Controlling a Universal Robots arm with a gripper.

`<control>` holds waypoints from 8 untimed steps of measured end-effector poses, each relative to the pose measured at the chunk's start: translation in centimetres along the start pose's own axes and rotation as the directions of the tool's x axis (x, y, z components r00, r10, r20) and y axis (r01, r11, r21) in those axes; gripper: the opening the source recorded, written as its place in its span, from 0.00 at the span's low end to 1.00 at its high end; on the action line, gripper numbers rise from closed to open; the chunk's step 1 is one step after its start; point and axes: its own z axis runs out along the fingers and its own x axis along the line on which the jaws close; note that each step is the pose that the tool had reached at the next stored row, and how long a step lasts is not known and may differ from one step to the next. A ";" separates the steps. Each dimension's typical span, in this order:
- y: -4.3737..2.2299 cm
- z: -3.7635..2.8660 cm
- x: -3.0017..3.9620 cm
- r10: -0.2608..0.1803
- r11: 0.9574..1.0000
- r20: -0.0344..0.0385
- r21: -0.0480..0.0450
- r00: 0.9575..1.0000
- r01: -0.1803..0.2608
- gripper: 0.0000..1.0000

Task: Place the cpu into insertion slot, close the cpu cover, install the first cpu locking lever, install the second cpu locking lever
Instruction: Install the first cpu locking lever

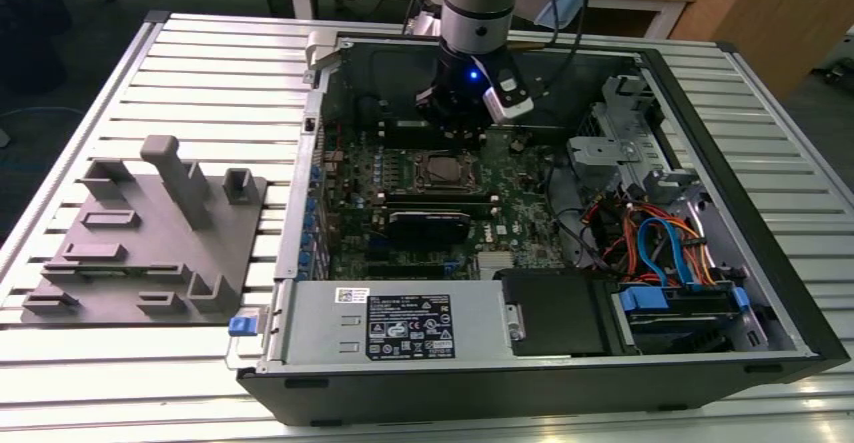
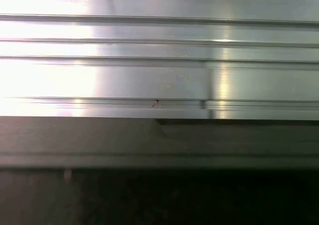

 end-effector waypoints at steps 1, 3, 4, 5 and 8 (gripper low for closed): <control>0.00 0.01 0.00 0.000 1.000 0.000 0.001 1.000 0.000 0.10; 0.00 0.06 0.01 0.000 1.000 0.000 0.004 1.000 0.000 0.10; 0.00 0.08 0.01 0.000 1.000 0.000 0.009 1.000 0.000 0.10; -0.01 0.11 0.01 0.000 1.000 0.000 0.015 1.000 0.000 0.10; 0.00 0.22 -0.01 -0.001 1.000 0.001 0.025 1.000 0.001 0.10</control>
